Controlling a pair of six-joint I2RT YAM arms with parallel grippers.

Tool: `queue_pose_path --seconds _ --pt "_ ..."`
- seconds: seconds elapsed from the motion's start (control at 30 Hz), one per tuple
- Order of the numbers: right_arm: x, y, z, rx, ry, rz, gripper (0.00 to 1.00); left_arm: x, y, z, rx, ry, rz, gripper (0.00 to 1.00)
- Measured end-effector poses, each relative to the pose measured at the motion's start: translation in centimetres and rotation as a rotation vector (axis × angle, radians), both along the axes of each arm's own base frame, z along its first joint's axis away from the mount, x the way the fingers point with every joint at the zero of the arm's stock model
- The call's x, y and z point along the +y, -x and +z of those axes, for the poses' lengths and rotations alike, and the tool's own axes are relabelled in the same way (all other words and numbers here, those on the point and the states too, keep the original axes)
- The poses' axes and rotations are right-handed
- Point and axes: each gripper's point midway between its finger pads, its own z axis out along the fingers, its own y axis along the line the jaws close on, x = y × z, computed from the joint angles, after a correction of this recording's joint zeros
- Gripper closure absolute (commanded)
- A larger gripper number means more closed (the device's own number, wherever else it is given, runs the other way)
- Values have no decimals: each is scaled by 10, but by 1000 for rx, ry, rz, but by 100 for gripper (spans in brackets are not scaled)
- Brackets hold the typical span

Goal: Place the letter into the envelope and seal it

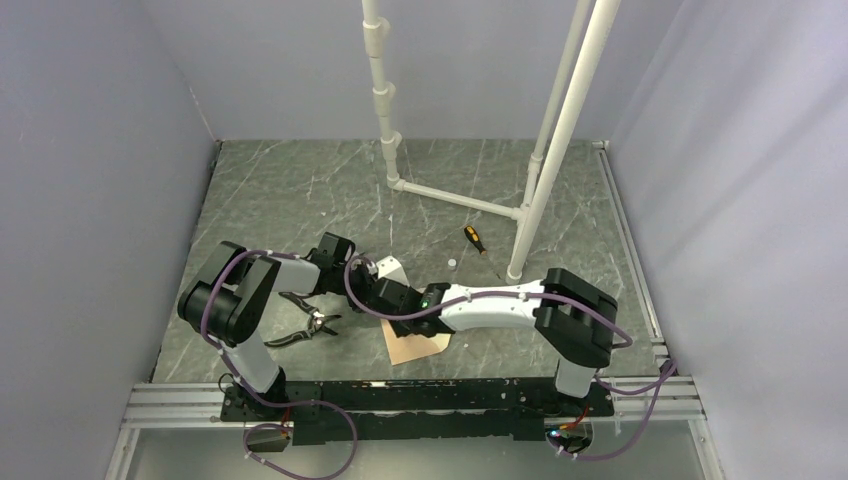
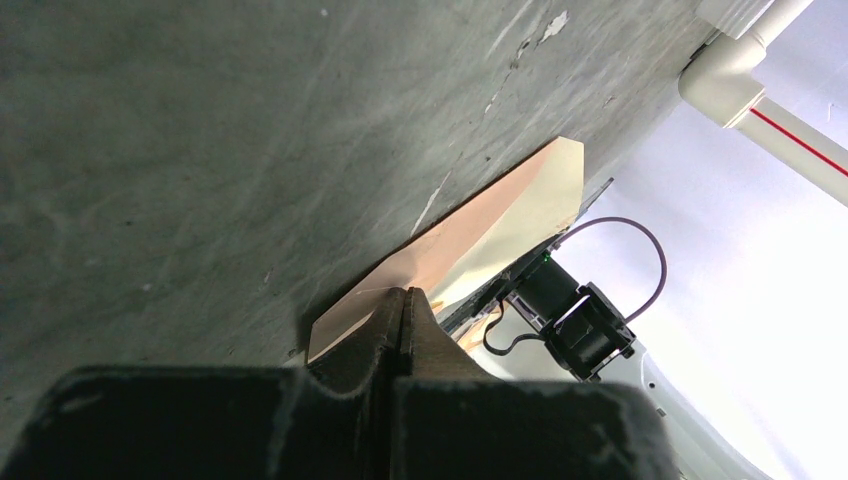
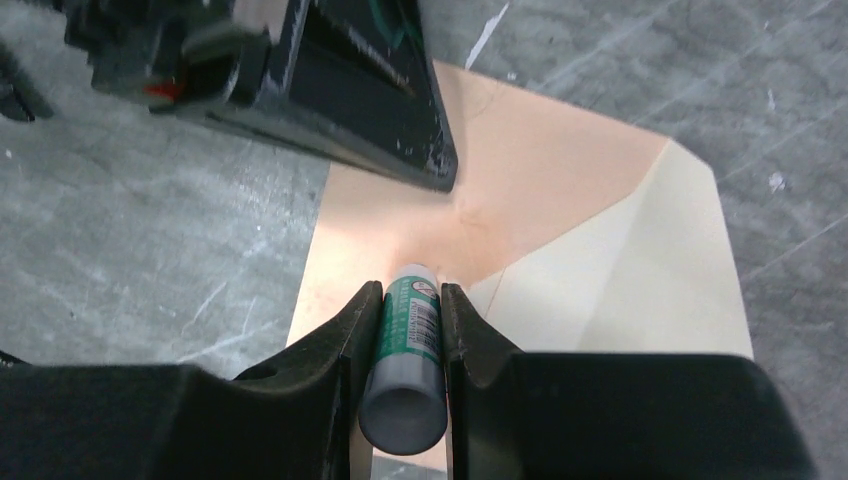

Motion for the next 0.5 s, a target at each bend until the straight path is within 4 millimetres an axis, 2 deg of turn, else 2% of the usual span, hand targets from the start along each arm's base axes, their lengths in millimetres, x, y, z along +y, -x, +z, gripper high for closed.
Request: queue_pose_path --seconds 0.23,0.5 --pt "-14 14 0 43 18 -45 100 0 0 0 0 0 0 98" --pt "-18 1 0 60 22 -88 100 0 0 0 0 0 0 98"
